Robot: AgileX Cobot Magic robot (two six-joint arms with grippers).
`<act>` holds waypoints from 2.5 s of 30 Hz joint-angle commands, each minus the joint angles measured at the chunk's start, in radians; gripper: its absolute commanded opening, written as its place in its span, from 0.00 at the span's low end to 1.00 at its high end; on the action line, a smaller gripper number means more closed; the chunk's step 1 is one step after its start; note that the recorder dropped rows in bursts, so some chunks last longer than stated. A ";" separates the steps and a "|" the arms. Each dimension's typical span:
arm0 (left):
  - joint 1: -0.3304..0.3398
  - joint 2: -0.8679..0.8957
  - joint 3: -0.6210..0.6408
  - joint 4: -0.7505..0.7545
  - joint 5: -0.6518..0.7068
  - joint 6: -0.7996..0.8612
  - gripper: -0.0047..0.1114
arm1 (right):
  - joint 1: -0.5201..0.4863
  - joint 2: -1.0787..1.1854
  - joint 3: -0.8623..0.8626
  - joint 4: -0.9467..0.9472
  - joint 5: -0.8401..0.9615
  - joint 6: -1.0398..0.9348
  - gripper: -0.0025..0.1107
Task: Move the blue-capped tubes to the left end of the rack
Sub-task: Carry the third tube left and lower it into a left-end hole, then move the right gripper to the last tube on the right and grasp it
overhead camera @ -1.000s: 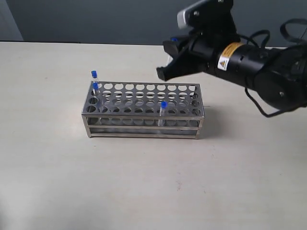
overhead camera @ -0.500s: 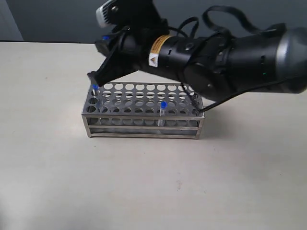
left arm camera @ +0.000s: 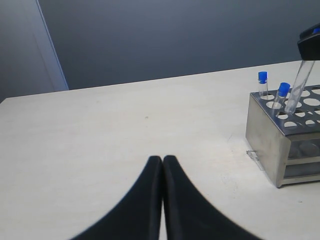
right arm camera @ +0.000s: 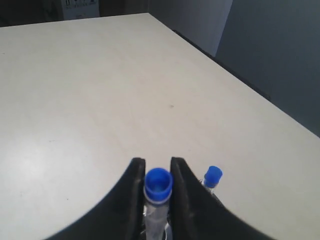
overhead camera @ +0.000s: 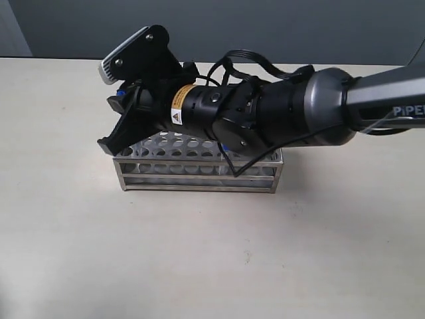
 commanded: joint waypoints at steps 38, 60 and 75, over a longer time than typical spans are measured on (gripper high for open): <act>-0.004 0.003 -0.005 -0.005 -0.008 -0.001 0.05 | -0.022 0.001 -0.013 0.002 0.013 -0.004 0.25; -0.004 0.003 -0.005 -0.005 -0.008 -0.001 0.05 | -0.230 -0.359 0.443 0.107 0.101 0.025 0.55; -0.004 0.003 -0.005 -0.005 -0.008 -0.001 0.05 | -0.168 -0.283 0.443 0.108 0.022 0.065 0.52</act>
